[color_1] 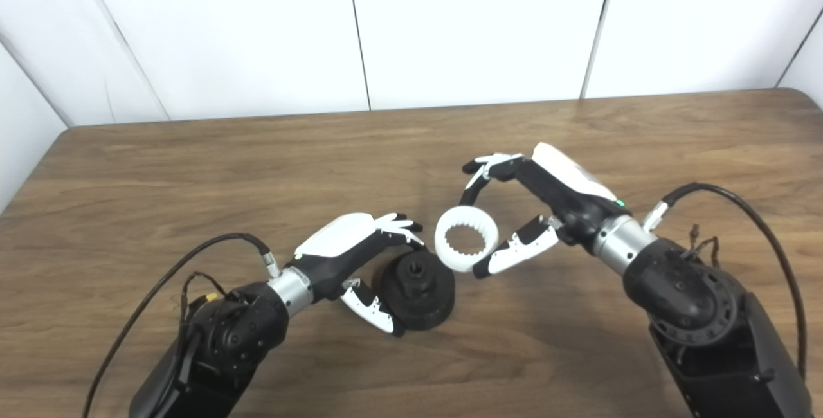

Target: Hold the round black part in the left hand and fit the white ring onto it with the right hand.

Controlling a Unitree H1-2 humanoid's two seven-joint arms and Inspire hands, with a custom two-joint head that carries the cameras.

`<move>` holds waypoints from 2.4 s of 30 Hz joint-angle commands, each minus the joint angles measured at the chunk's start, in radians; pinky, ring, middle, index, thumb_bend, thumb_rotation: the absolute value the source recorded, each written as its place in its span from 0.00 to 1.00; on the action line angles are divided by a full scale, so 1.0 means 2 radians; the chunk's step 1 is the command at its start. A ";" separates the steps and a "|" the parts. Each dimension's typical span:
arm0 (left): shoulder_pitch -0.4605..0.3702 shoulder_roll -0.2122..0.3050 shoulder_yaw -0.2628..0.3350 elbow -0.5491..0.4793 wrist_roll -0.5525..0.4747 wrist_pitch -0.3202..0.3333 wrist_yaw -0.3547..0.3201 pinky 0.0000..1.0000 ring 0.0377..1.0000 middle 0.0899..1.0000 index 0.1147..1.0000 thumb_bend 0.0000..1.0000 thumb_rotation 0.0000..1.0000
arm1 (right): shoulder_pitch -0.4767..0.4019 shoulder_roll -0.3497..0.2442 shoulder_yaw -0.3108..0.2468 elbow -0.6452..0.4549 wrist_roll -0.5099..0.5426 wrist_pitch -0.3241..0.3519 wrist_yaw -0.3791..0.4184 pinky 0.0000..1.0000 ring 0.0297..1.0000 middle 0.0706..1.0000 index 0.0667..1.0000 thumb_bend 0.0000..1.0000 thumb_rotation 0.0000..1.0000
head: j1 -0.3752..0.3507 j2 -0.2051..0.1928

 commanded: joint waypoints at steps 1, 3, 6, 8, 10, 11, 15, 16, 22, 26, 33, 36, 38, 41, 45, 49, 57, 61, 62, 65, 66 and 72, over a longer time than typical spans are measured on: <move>-0.010 0.004 0.003 -0.005 0.001 0.009 -0.003 0.88 0.99 0.93 0.68 0.90 0.15 | -0.016 0.003 0.002 -0.007 -0.003 -0.013 -0.004 0.85 0.91 0.83 0.45 0.52 0.15 | -0.001 0.001; -0.010 0.003 0.004 -0.005 0.000 0.010 -0.003 0.88 0.99 0.93 0.68 0.90 0.15 | -0.017 0.006 0.006 -0.006 -0.004 -0.014 -0.003 0.84 0.91 0.83 0.45 0.52 0.15 | -0.001 0.001; -0.009 0.003 0.004 -0.006 0.000 0.010 -0.002 0.88 0.99 0.93 0.67 0.90 0.15 | -0.017 0.010 0.012 -0.002 -0.003 -0.019 -0.003 0.84 0.92 0.83 0.45 0.53 0.15 | 0.001 0.001; -0.009 0.003 0.004 -0.006 0.001 0.009 -0.002 0.88 0.99 0.93 0.67 0.90 0.15 | -0.017 0.011 0.017 0.000 -0.004 -0.022 -0.002 0.84 0.92 0.83 0.45 0.53 0.15 | 0.000 0.002; -0.008 0.003 0.004 -0.007 0.001 0.012 -0.003 0.88 0.99 0.93 0.68 0.90 0.14 | -0.017 0.011 0.025 0.003 -0.010 -0.026 0.002 0.84 0.92 0.83 0.45 0.53 0.15 | -0.001 0.002; -0.008 0.003 0.005 -0.008 0.001 0.012 -0.004 0.88 0.99 0.93 0.68 0.90 0.14 | -0.017 0.011 0.028 0.005 -0.011 -0.028 0.002 0.83 0.92 0.83 0.45 0.52 0.15 | -0.001 0.002; -0.008 0.002 0.004 -0.005 0.000 0.012 -0.003 0.87 0.99 0.93 0.67 0.90 0.14 | -0.017 0.015 0.036 0.005 -0.017 -0.022 0.004 0.82 0.92 0.83 0.45 0.53 0.15 | -0.001 0.002; -0.008 0.002 0.004 -0.005 0.000 0.013 -0.004 0.87 0.99 0.93 0.68 0.90 0.14 | -0.017 0.016 0.037 0.006 -0.017 -0.023 0.004 0.83 0.92 0.83 0.45 0.53 0.15 | -0.001 0.002; -0.009 0.002 0.004 -0.003 -0.001 0.011 -0.002 0.87 0.99 0.93 0.67 0.90 0.14 | -0.019 0.021 0.042 0.008 -0.016 -0.023 0.006 0.84 0.93 0.83 0.45 0.53 0.15 | 0.000 0.001; -0.009 0.002 0.003 -0.004 0.001 0.012 -0.003 0.88 0.99 0.93 0.67 0.90 0.15 | -0.021 0.024 0.046 0.013 -0.018 -0.031 0.004 0.82 0.92 0.83 0.45 0.53 0.15 | 0.000 0.001; -0.009 0.001 0.005 -0.003 -0.002 0.009 -0.001 0.87 0.99 0.93 0.67 0.90 0.15 | -0.024 0.032 0.048 0.022 -0.021 -0.041 0.000 0.81 0.92 0.83 0.45 0.53 0.15 | 0.000 0.001; -0.008 0.002 0.006 -0.005 -0.005 0.010 -0.003 0.87 0.99 0.93 0.67 0.90 0.14 | -0.025 0.038 0.047 0.026 -0.022 -0.043 -0.001 0.82 0.92 0.83 0.45 0.53 0.15 | -0.001 0.000; -0.008 0.002 0.005 -0.004 -0.005 0.011 -0.004 0.88 0.99 0.93 0.67 0.90 0.15 | -0.026 0.040 0.048 0.028 -0.023 -0.043 0.000 0.82 0.92 0.83 0.45 0.53 0.15 | -0.001 0.000; -0.008 0.002 0.005 -0.005 -0.005 0.012 -0.006 0.88 1.00 0.93 0.68 0.90 0.15 | -0.027 0.043 0.047 0.030 -0.024 -0.042 -0.001 0.82 0.92 0.83 0.45 0.53 0.15 | 0.001 0.002; -0.009 0.003 0.005 -0.006 -0.005 0.014 -0.008 0.89 1.00 0.94 0.68 0.90 0.15 | -0.032 0.044 0.045 0.035 -0.026 -0.040 -0.001 0.82 0.92 0.82 0.45 0.53 0.15 | 0.002 0.003; -0.007 0.004 0.005 -0.008 -0.004 0.014 -0.006 0.88 0.99 0.93 0.68 0.90 0.15 | -0.037 0.049 0.042 0.041 -0.027 -0.040 -0.005 0.84 0.92 0.82 0.45 0.53 0.15 | 0.002 0.003; -0.007 0.005 0.004 -0.009 -0.006 0.019 -0.005 0.88 1.00 0.93 0.68 0.90 0.15 | -0.038 0.049 0.044 0.048 -0.030 -0.046 -0.004 0.82 0.91 0.82 0.45 0.53 0.15 | 0.002 0.004; -0.006 0.004 0.004 -0.009 -0.008 0.020 -0.005 0.88 1.00 0.94 0.68 0.90 0.14 | -0.035 0.049 0.046 0.053 -0.029 -0.050 -0.003 0.82 0.91 0.82 0.45 0.53 0.15 | 0.002 0.001; -0.006 0.003 0.004 -0.008 -0.009 0.020 -0.004 0.87 1.00 0.94 0.68 0.90 0.14 | -0.035 0.049 0.046 0.054 -0.029 -0.051 -0.003 0.82 0.91 0.82 0.45 0.53 0.15 | 0.003 0.000; -0.006 0.004 0.003 -0.006 -0.010 0.017 -0.002 0.88 1.00 0.94 0.68 0.90 0.14 | -0.035 0.047 0.047 0.055 -0.031 -0.051 0.001 0.82 0.92 0.82 0.45 0.53 0.15 | 0.003 0.001; -0.007 0.004 0.003 -0.006 -0.010 0.017 -0.002 0.88 1.00 0.94 0.68 0.90 0.14 | -0.035 0.046 0.048 0.055 -0.032 -0.050 0.003 0.82 0.92 0.82 0.45 0.53 0.15 | 0.003 0.002; -0.010 0.004 0.000 -0.005 -0.006 0.018 -0.002 0.88 0.99 0.93 0.67 0.90 0.15 | -0.035 0.044 0.050 0.055 -0.032 -0.050 0.009 0.82 0.92 0.82 0.45 0.53 0.15 | 0.003 0.003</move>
